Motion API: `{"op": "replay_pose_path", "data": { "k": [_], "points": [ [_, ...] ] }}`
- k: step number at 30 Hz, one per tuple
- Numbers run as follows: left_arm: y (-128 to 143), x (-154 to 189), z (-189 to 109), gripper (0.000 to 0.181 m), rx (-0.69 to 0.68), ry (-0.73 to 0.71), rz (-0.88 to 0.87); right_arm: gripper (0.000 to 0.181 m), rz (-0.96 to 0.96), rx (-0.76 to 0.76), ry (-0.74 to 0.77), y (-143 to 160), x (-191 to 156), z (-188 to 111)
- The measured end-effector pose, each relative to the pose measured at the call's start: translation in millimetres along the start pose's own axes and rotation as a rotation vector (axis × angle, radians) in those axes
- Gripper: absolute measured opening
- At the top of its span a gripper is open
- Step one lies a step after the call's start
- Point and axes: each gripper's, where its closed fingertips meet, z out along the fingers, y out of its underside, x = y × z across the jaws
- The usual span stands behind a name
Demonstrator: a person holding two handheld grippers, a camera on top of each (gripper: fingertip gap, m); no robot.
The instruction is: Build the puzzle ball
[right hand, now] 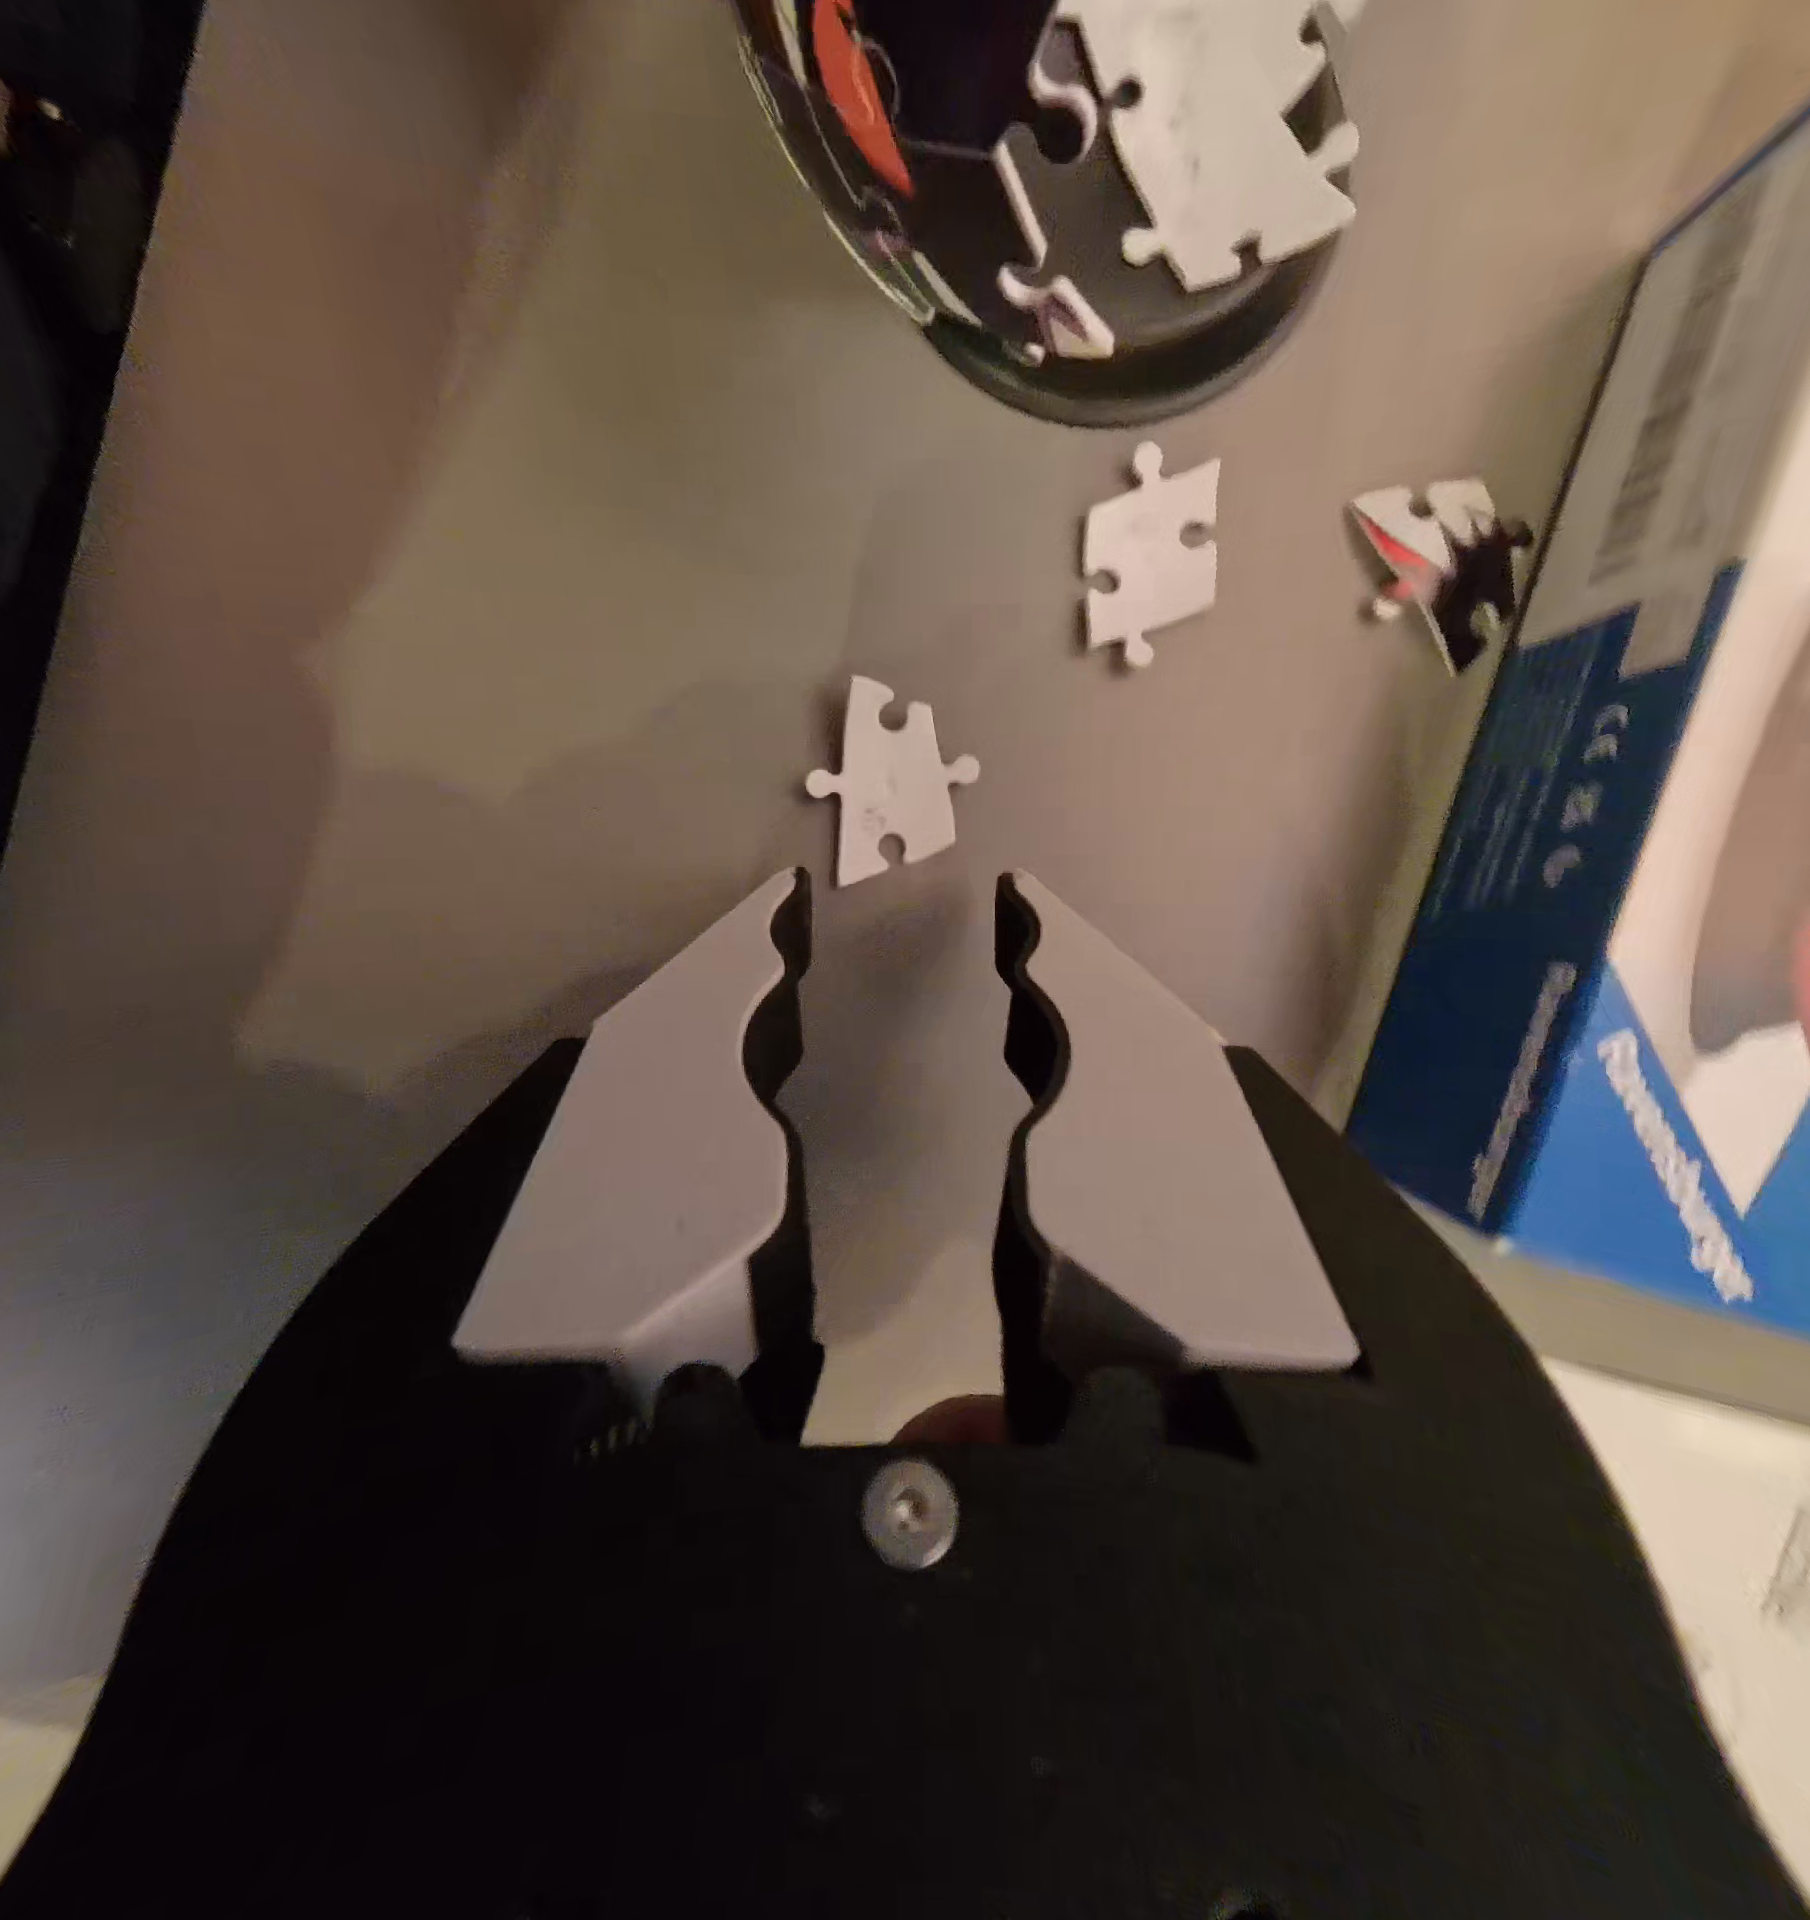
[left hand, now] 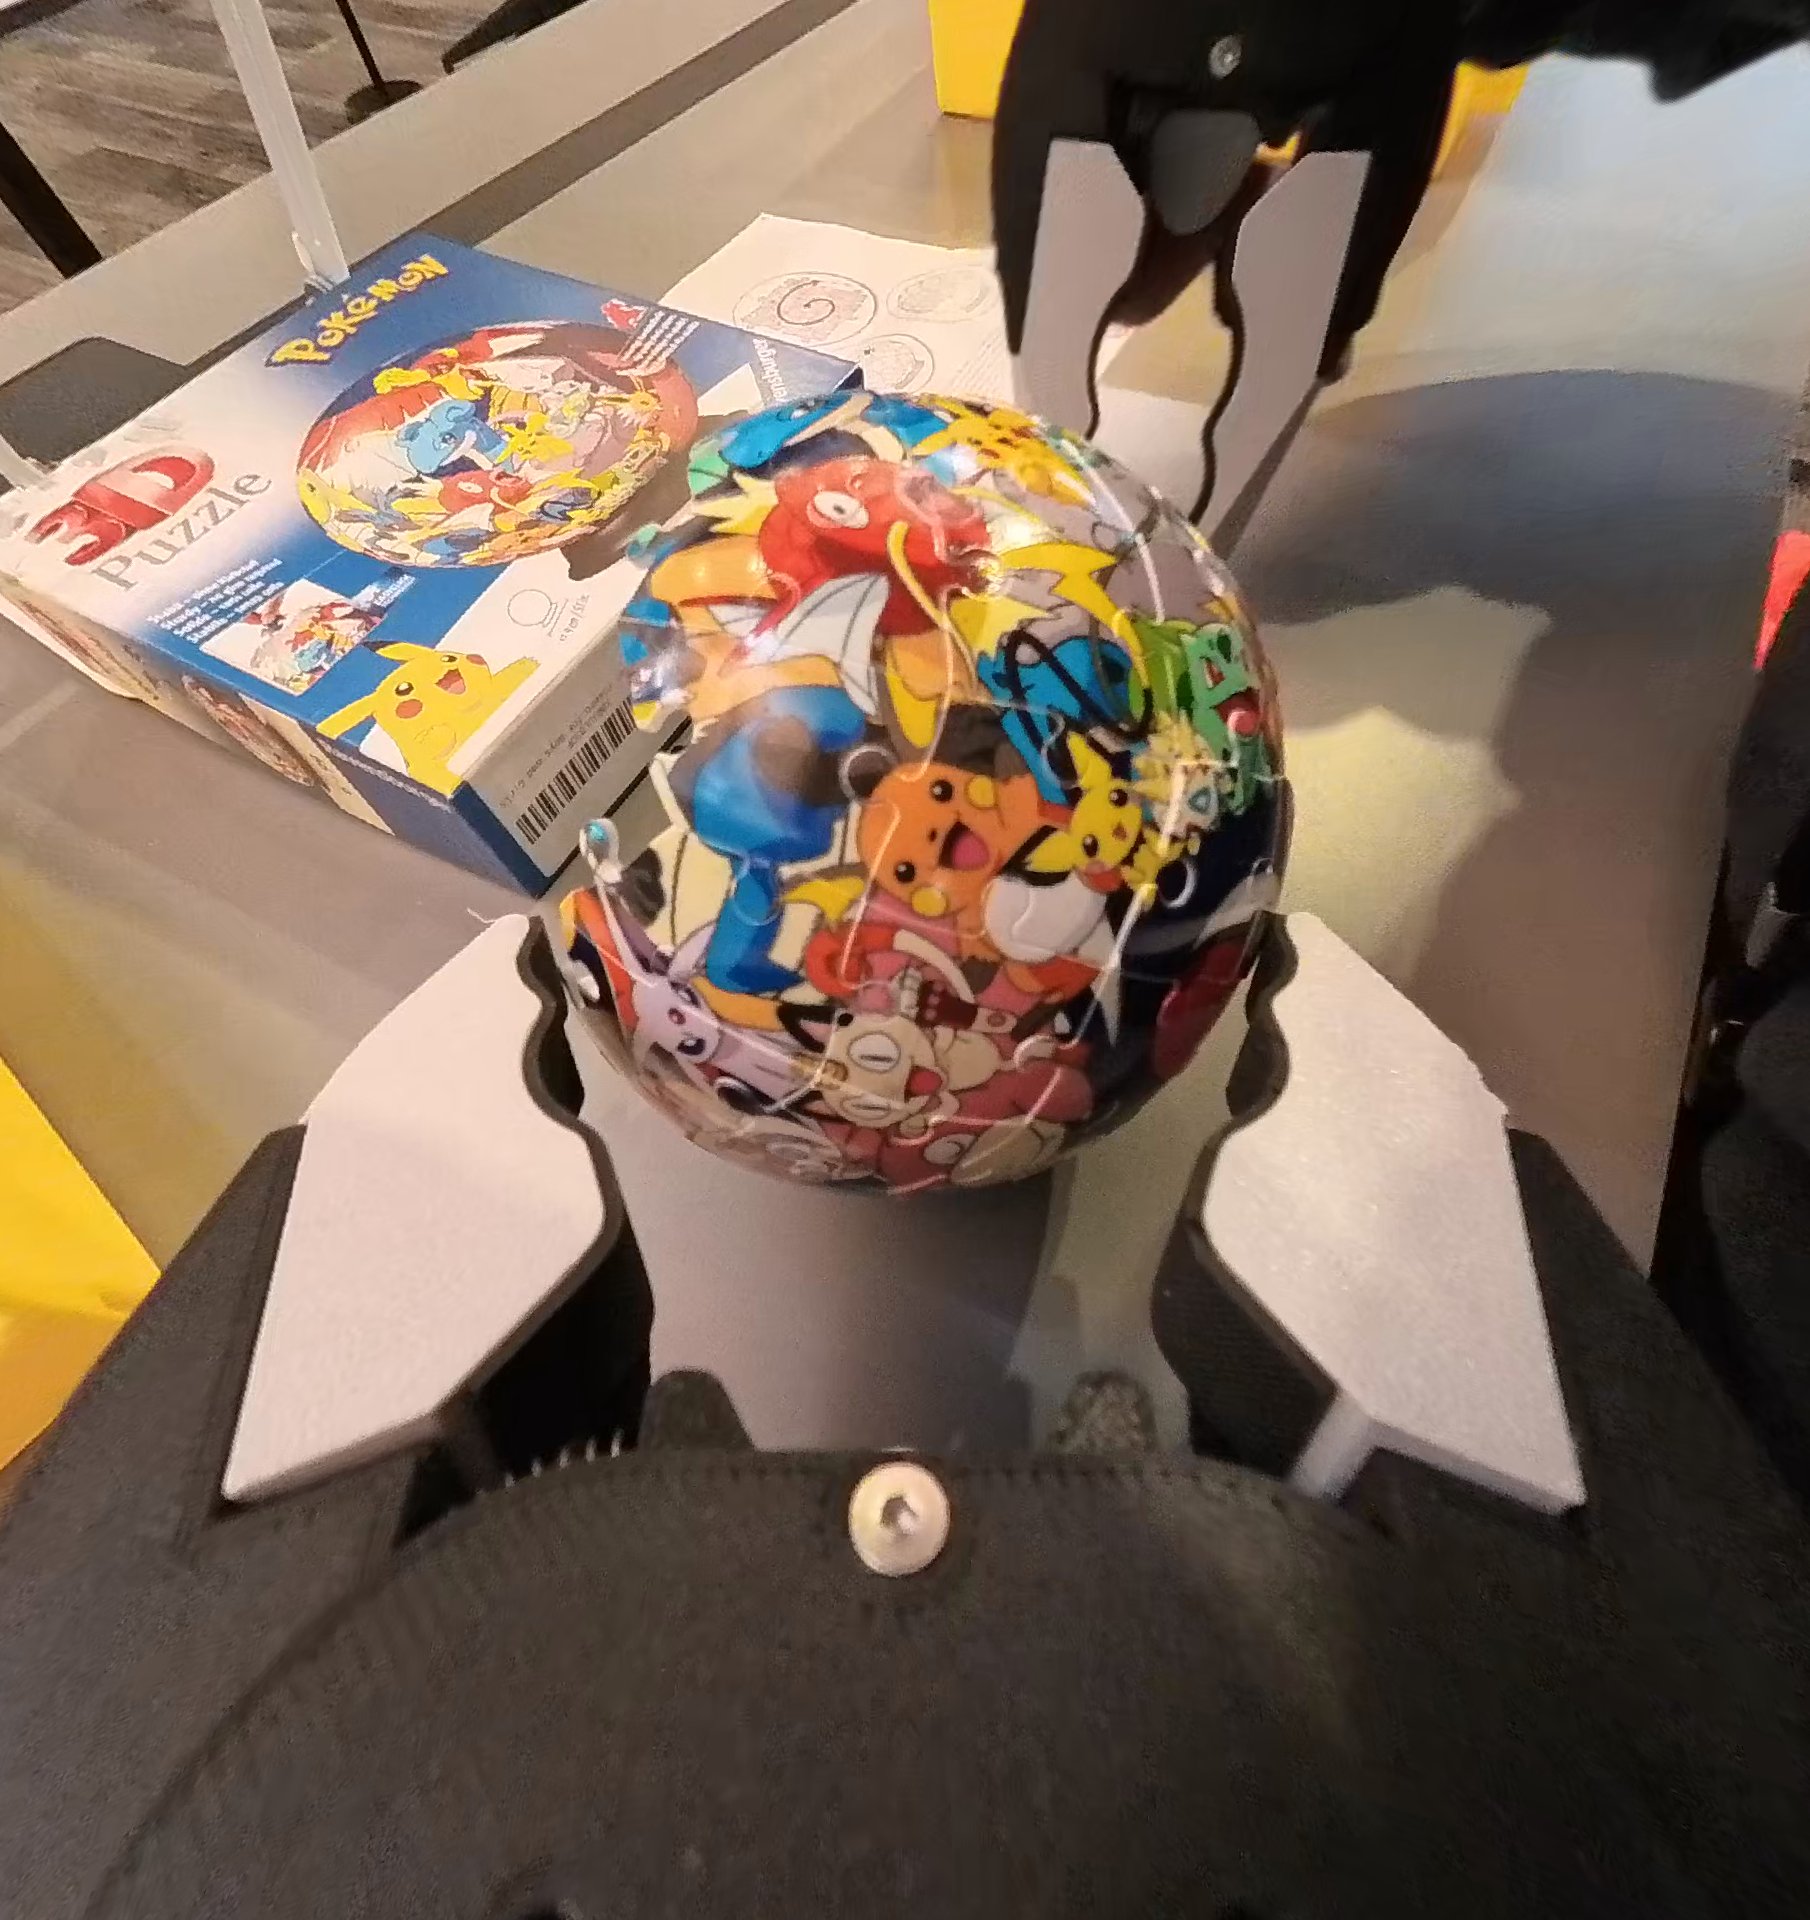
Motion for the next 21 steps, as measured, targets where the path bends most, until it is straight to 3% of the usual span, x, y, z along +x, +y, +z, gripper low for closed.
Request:
{"op": "replay_pose_path", "data": {
  "k": [5,11,16,21],
  "points": [
    [0,0,1,0.122,0.008,0.004,-0.006,0.029,0.293,0.072,0.113,-5,-5,-9],
    [0,0,1,0.122,0.002,0.000,0.000,0.053,0.671,0.134,0.271,-12,-10,16],
    [0,1,1,0.122,0.004,0.001,0.001,0.023,0.731,0.142,0.422,-6,0,16],
    [-1,1,1,0.122,0.004,0.002,0.001,0.022,0.703,0.162,0.386,-5,1,15]
  ]
}}
